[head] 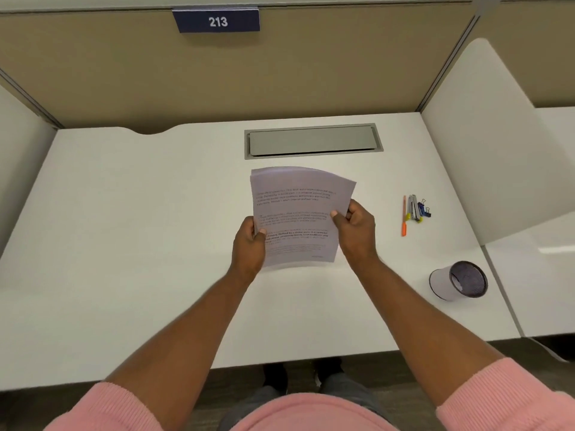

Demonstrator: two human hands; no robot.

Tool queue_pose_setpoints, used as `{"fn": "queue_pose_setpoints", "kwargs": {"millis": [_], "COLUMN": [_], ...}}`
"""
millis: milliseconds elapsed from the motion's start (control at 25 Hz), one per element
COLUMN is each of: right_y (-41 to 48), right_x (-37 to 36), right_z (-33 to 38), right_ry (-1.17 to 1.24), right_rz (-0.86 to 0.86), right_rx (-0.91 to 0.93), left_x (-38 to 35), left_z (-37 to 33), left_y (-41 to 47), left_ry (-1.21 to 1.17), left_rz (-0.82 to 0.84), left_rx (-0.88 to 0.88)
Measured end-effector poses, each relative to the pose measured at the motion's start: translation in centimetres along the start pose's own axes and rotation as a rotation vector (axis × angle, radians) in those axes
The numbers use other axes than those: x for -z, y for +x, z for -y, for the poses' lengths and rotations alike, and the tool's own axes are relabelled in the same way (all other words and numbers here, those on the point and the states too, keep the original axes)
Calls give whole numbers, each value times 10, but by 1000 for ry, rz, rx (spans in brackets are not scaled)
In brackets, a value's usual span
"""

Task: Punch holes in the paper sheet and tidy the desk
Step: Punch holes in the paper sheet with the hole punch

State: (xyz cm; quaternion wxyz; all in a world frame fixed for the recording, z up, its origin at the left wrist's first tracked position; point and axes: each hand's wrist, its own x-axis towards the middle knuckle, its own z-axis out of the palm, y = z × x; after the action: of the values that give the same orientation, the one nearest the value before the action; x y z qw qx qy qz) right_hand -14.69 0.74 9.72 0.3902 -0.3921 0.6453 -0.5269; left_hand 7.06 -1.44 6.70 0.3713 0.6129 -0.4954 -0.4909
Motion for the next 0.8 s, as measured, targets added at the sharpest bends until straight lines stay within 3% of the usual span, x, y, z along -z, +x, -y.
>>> {"fn": "queue_pose_setpoints", "kwargs": {"millis": [280, 600, 800], "right_y": [-18, -7, -4], "right_x": [11, 15, 14], "right_z": [-27, -22, -27], "right_ry": [-88, -53, -71], "right_rz": [41, 20, 44], "right_rx": [-55, -21, -56], "left_x": [-7, -14, -13], "left_z": [23, 10, 13], "left_y": [-20, -20, -22], "left_ry": [70, 71, 155], "left_rz": [7, -60, -19], "left_rx": [8, -136, -156]}}
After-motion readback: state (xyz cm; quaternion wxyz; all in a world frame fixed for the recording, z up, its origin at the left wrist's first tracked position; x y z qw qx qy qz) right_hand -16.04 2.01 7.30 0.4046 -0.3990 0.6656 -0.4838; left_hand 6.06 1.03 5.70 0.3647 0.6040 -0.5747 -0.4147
